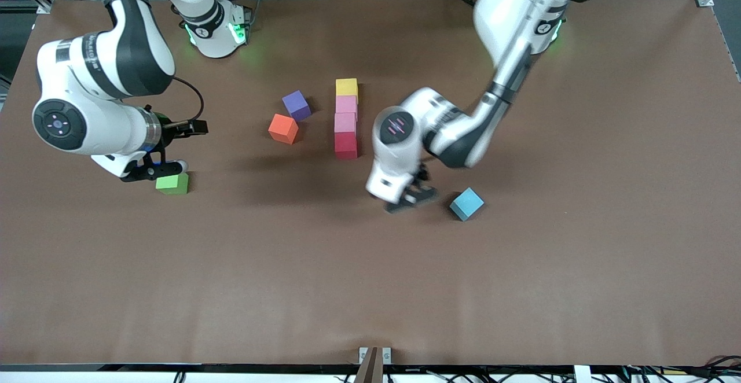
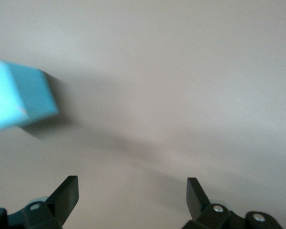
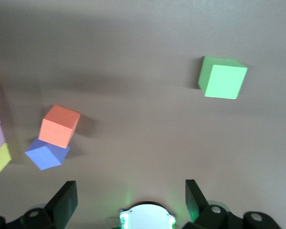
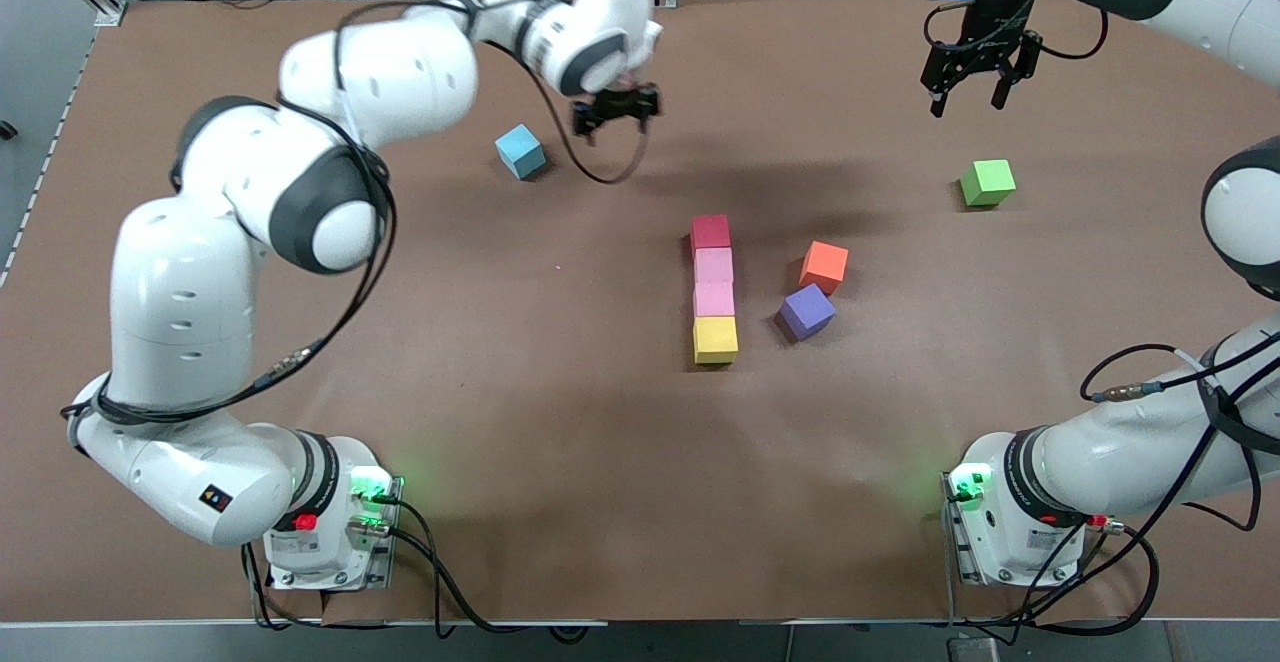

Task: Arrange blocks into number 1
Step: 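Grasp the cyan block with the left gripper and lift it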

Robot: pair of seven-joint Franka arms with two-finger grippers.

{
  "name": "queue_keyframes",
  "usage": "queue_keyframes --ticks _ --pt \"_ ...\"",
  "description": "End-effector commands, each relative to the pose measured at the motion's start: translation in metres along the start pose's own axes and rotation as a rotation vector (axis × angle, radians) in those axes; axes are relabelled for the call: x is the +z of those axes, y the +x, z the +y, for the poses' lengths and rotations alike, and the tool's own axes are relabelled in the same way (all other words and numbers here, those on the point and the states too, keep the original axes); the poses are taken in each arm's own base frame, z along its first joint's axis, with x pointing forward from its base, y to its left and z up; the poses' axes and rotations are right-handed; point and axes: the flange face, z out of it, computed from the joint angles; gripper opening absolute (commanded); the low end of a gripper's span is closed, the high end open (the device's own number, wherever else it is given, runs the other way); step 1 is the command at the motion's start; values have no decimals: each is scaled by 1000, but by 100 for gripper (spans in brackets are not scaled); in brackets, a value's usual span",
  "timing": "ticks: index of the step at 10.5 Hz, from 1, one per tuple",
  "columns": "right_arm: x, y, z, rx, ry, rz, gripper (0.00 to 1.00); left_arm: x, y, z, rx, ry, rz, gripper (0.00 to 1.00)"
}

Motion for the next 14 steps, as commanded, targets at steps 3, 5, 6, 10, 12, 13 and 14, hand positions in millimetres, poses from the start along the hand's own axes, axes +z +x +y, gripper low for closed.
queue_keyframes --ticks 3,5,6,10,12,13,14 --pt "-40 -4 -8 -6 -69 24 100 9 39 -84 -104 113 -70 100" --pt "-62 -13 1 28 -60 74 100 14 48 -103 -172 75 -65 100" --pt "-69 -20 4 15 -60 87 100 20 57 -111 -258 46 -57 100" --pt "-86 -37 6 -11 -56 124 100 33 66 -125 -389 -32 -22 100" --pt "-84 -35 9 -29 -56 119 100 46 61 -127 -384 -20 -31 100" --pt "-84 -34 9 -29 -56 119 100 55 57 -128 -377 -21 -31 100" --pt "-82 -33 8 -30 -55 116 100 63 54 -129 -372 -23 -30 100"
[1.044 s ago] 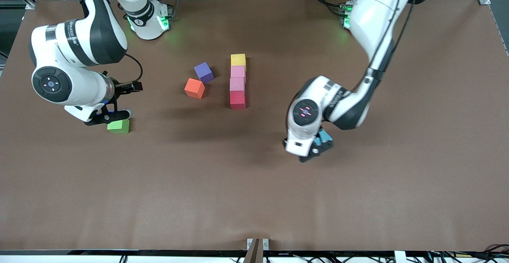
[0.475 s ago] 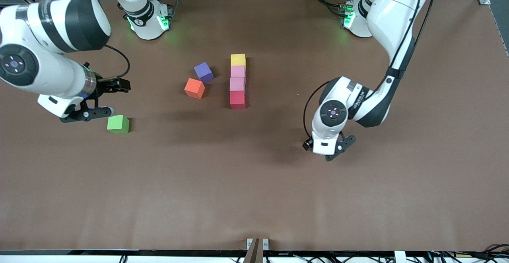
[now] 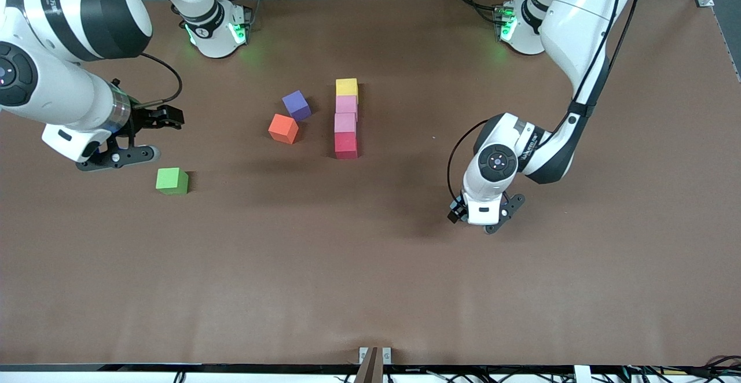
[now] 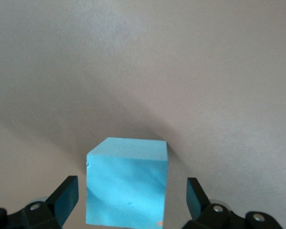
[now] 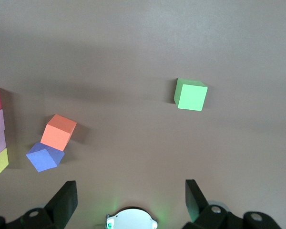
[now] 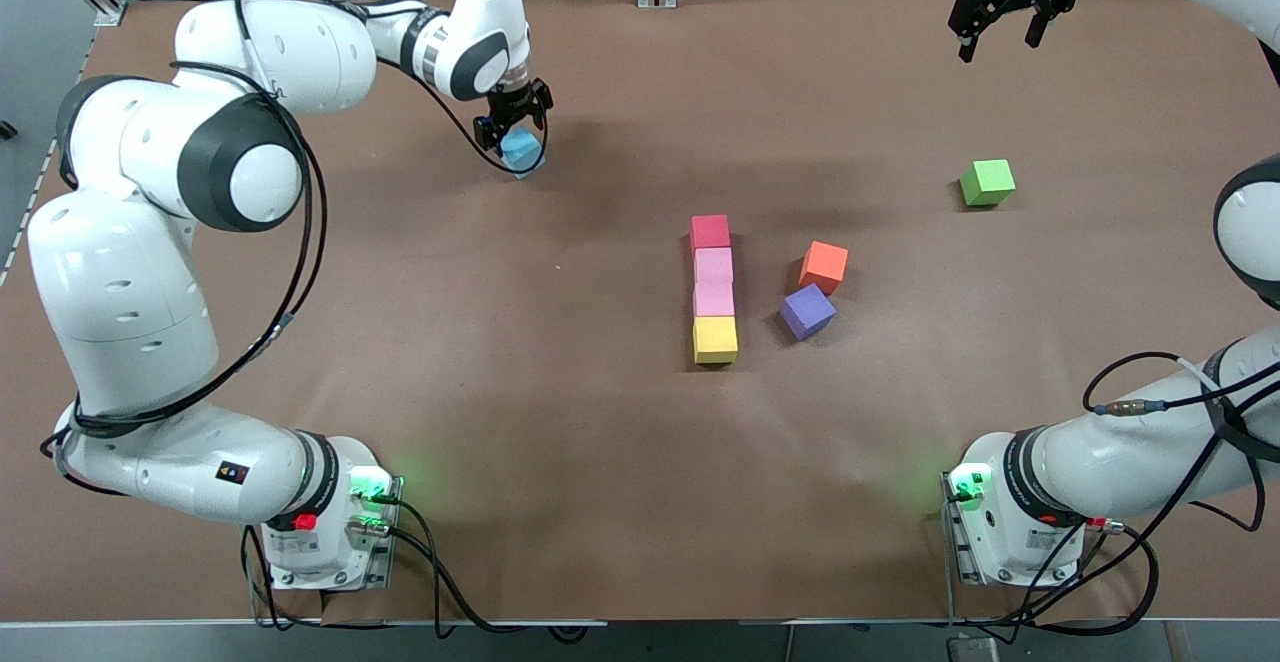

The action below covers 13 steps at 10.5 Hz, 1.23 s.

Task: Arrange blocks into number 1
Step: 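Grasp the cyan block with the left gripper and lift it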

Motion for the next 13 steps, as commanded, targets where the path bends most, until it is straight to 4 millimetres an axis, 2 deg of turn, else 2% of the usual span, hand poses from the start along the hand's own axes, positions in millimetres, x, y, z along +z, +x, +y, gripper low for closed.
queue_keyframes --ticks 1,2,3,4,5,7,8,9,11,13 --pt "0 -2 1 -17 -12 -8 100 10 -8 -8 -4 -9 2 100" --pt "0 -3 0 -16 -13 -6 100 10 -7 -8 16 -7 8 67" --pt "-1 -3 0 -18 -11 -5 100 9 -6 -8 40 -8 11 9" --pt "-1 -2 1 -15 -1 -3 100 5 -6 -5 66 -15 16 0" --pt "2 -1 -2 -11 -6 -9 100 1 -7 -1 95 -22 20 0" --pt "-2 -4 5 7 -2 -3 100 -14 -10 19 133 -51 31 0" --pt "-6 -7 9 18 -5 4 100 -16 -24 32 160 -30 24 0" --pt "-12 -12 19 65 -6 18 100 -20 -57 51 234 -23 20 0" --pt "-33 -29 46 160 7 66 100 -34 -100 86 279 -60 -4 0" --pt "-62 -42 79 223 36 132 100 -29 -155 118 326 -90 -42 0"
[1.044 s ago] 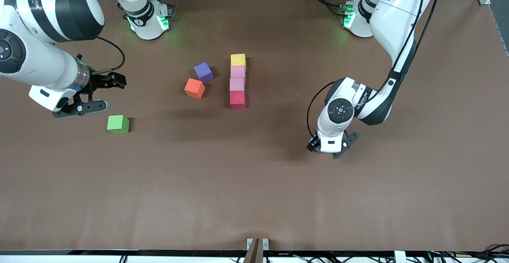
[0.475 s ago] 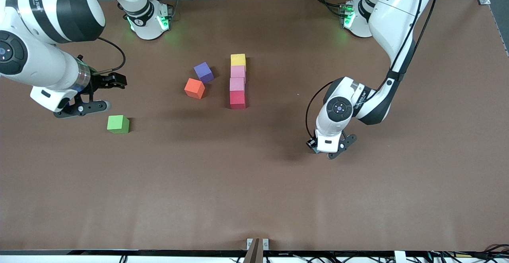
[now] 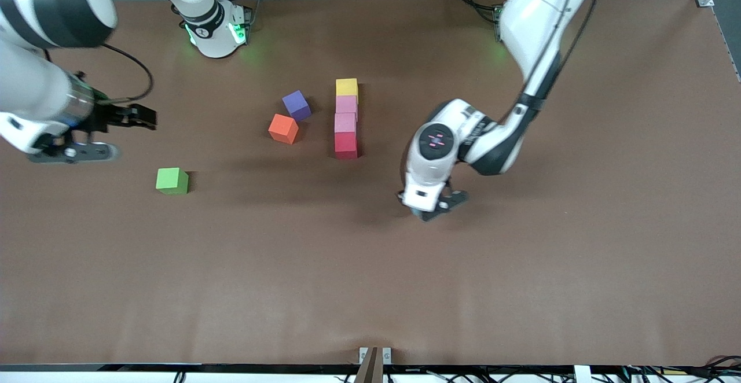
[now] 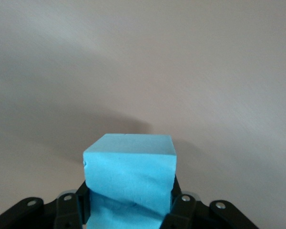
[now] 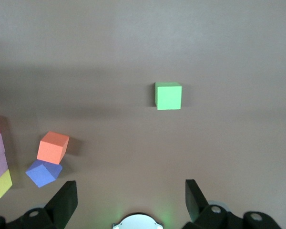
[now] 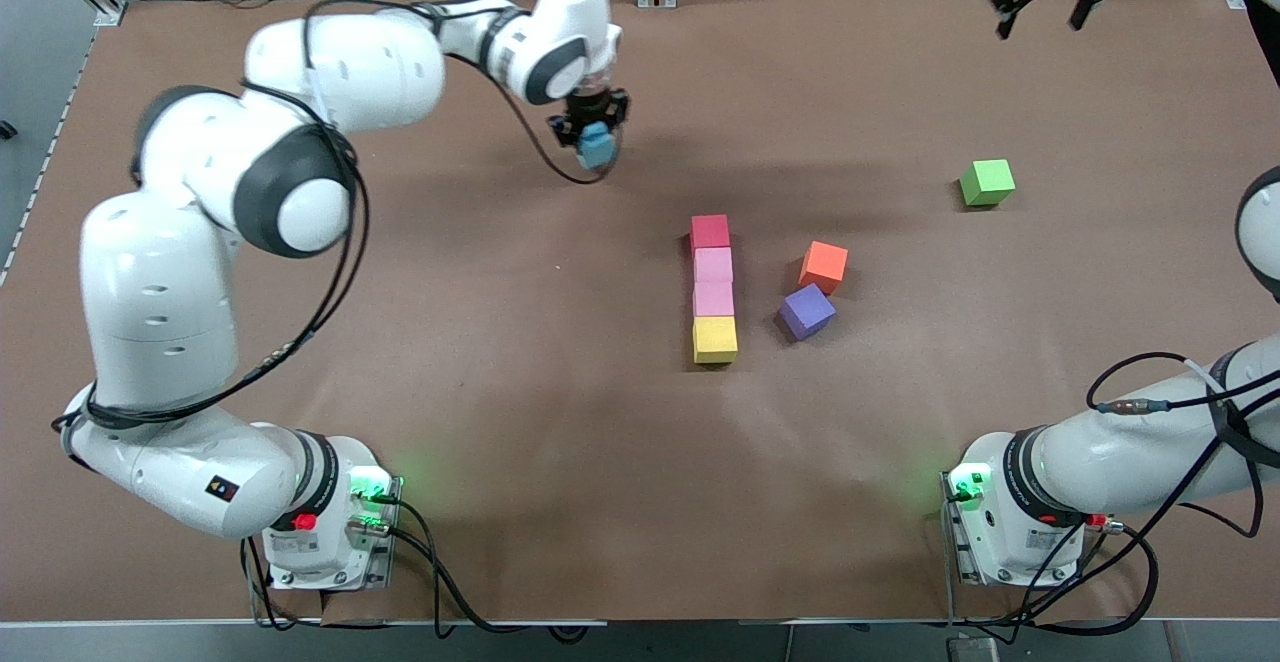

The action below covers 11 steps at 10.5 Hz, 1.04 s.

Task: Arrange blocks into number 1
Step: 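Place the cyan block at the end of the block line, left gripper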

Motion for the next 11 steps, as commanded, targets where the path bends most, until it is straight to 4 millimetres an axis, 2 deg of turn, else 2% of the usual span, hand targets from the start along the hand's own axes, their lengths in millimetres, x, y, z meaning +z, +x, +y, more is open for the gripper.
queue_keyframes --ticks 1,2,4,8,11 --pt "-36 -12 34 112 20 74 100 13 -36 48 64 -27 -22 0" --pt "-44 -11 50 184 39 97 100 18 -63 62 102 -30 -24 0" --pt "-53 -8 63 260 71 147 100 20 -105 77 164 -31 -16 0" --pt "-56 -2 66 275 68 206 100 22 -140 90 265 -38 -13 0" --pt "-57 5 64 279 68 240 100 39 -152 90 319 -19 -19 0"
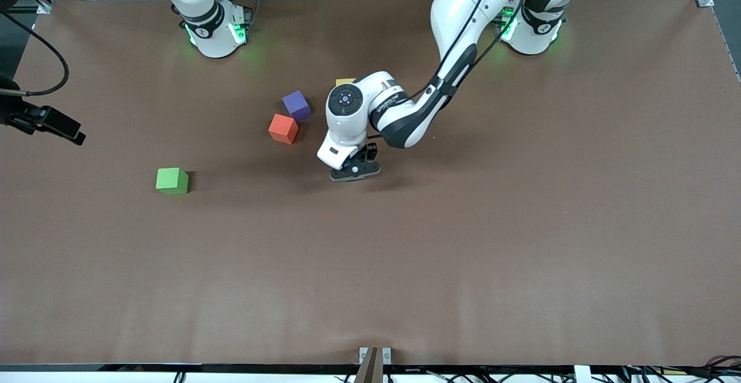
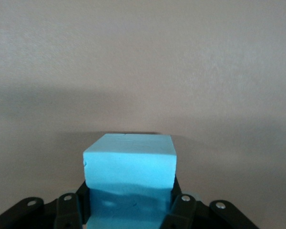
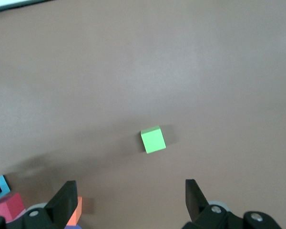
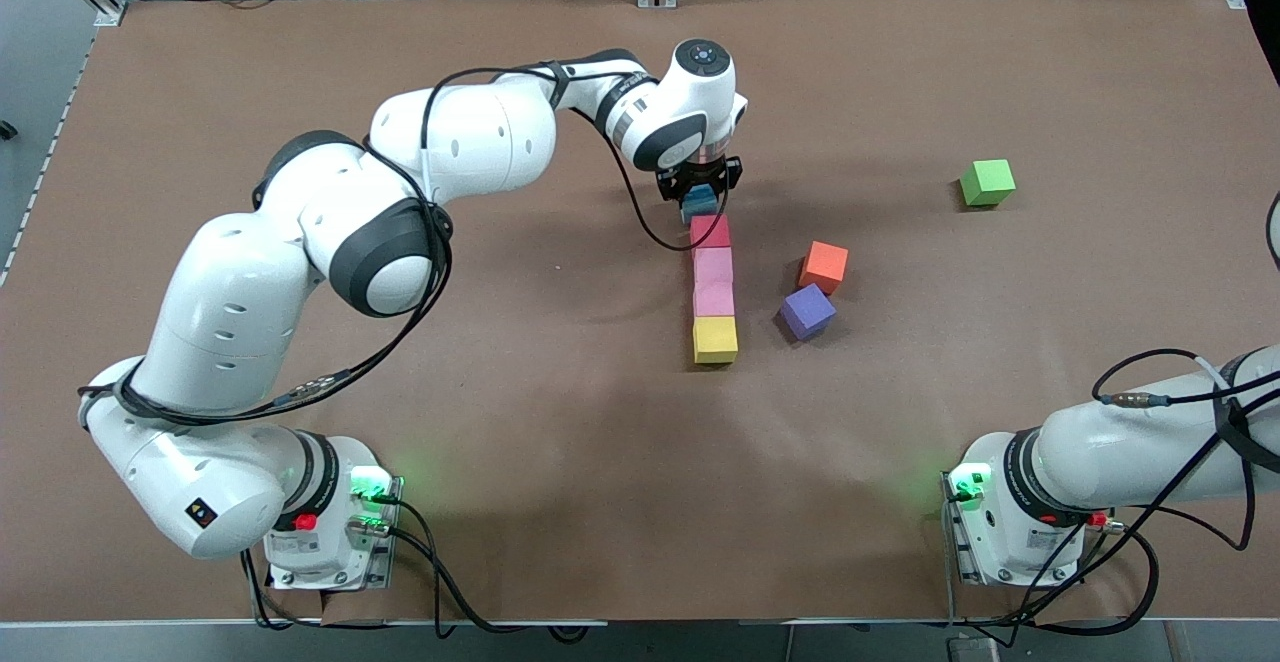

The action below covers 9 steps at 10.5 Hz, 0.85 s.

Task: Arrange blocks into number 1
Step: 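Place the cyan block at the end of the block line, left gripper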

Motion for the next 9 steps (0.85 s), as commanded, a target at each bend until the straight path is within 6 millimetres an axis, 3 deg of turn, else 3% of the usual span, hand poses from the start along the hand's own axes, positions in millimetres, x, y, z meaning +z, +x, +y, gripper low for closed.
queue_keyframes --ticks 1,4,9 --pt "1 2 -3 24 10 5 100 8 -2 6 38 9 -6 0" --pt "6 -1 4 58 17 -12 100 9 -7 9 47 6 -5 0" --pt "7 -1 -3 56 15 -15 100 14 -16 13 59 11 -9 0"
